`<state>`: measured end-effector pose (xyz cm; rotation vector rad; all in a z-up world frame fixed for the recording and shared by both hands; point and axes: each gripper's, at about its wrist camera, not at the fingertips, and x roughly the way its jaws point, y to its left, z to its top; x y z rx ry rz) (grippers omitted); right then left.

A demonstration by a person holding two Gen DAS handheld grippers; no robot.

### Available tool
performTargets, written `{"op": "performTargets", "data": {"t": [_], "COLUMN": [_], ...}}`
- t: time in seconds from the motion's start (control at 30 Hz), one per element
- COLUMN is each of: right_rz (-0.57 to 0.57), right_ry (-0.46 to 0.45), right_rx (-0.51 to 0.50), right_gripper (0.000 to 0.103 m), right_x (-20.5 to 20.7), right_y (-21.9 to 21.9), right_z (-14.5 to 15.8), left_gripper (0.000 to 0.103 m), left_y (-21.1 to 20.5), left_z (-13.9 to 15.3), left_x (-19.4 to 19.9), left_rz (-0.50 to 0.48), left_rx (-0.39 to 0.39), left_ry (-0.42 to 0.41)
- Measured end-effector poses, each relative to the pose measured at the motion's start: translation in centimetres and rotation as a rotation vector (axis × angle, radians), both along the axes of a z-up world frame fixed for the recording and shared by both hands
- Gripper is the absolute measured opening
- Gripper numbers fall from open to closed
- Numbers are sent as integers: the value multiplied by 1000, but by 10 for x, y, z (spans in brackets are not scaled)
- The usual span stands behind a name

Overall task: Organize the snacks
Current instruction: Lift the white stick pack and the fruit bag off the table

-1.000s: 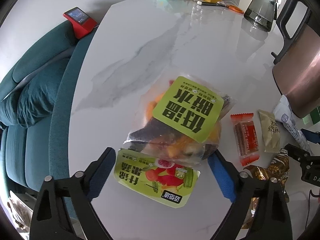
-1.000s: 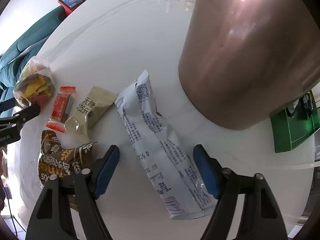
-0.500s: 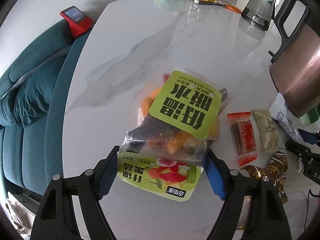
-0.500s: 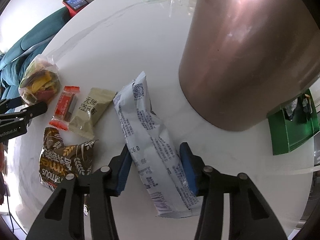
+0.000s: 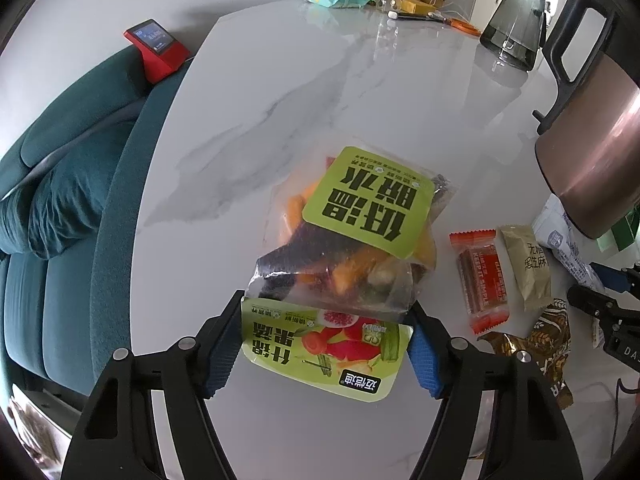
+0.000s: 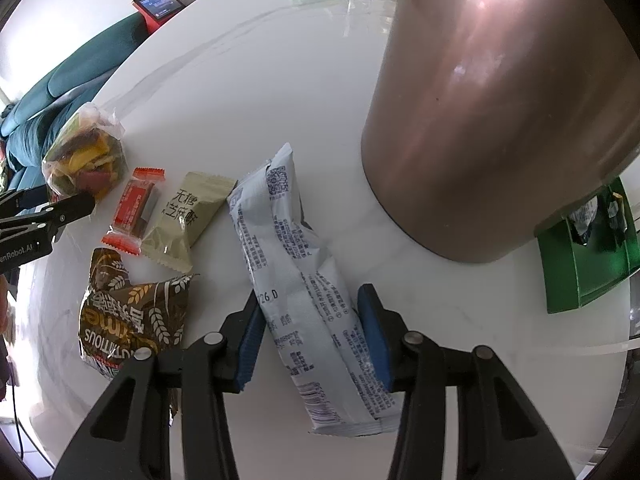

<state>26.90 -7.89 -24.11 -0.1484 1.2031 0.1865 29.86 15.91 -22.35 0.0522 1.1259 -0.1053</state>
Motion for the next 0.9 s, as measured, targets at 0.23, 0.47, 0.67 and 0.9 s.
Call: {"op": "performTargets", "data": {"t": [0.23, 0.47, 0.67, 0.9], "right_rz": [9, -1, -3, -3], "right_ry": [8, 8, -16, -34], "right_rx": [33, 79, 94, 109], "right_gripper": [10, 10, 10, 10], "right_x": [-5, -16, -28, -44], "right_y": [-2, -14, -21, -30], "right_z": [3, 12, 28, 41], "left_gripper": [67, 66, 66, 66], "left_y": [2, 5, 5, 4], "left_z": [6, 16, 24, 35], "left_x": [-7, -15, -28, -49], "left_rz": [2, 17, 34, 52], "left_rx": [7, -3, -10, -13], "left_ry": [-20, -33, -39, -64]}}
